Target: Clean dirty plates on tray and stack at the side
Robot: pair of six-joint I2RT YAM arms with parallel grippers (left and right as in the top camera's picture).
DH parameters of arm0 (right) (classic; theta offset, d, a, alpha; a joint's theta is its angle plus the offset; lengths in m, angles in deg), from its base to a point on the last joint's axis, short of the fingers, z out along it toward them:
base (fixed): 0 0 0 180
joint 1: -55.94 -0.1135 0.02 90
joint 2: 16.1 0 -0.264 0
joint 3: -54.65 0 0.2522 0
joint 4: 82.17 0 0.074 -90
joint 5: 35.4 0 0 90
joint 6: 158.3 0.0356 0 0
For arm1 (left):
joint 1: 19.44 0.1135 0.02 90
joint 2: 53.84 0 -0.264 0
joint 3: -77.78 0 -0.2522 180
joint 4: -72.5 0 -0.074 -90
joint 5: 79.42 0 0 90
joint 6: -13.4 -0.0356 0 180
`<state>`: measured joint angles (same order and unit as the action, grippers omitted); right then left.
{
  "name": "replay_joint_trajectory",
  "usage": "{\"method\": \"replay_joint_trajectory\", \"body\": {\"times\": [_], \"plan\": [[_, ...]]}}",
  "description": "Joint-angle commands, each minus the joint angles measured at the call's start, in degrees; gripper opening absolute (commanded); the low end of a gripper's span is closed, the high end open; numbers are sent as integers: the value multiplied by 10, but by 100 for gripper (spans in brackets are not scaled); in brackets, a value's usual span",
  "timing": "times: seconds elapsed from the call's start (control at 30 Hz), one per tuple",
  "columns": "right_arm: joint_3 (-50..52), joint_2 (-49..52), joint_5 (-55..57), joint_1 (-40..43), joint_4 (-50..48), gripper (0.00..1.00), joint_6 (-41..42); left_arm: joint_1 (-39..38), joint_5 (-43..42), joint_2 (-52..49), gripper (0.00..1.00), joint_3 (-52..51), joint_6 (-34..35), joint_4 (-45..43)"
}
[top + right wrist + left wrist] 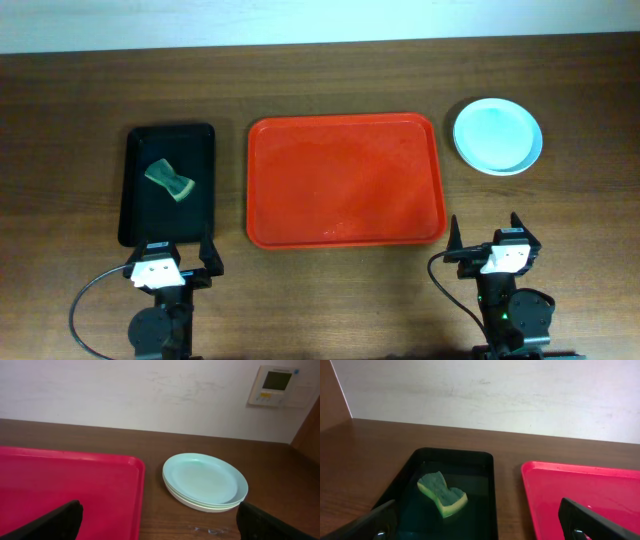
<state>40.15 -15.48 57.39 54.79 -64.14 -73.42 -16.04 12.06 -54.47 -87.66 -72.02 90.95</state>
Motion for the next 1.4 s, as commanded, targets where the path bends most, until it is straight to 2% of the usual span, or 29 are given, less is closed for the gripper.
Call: {"method": "replay_joint_trajectory", "body": {"times": [0.0,0.17,0.43,1.37], "plan": [[4,-4,5,4,5,98,-19,3,-6,3,99,-3,8,1],[4,-4,5,5,4,98,-19,2,-6,3,99,-3,8,1],[4,-4,5,9,4,98,36,2,-6,3,99,-3,8,1],[4,-4,5,9,2,98,37,2,-6,3,99,-3,8,1]]}}
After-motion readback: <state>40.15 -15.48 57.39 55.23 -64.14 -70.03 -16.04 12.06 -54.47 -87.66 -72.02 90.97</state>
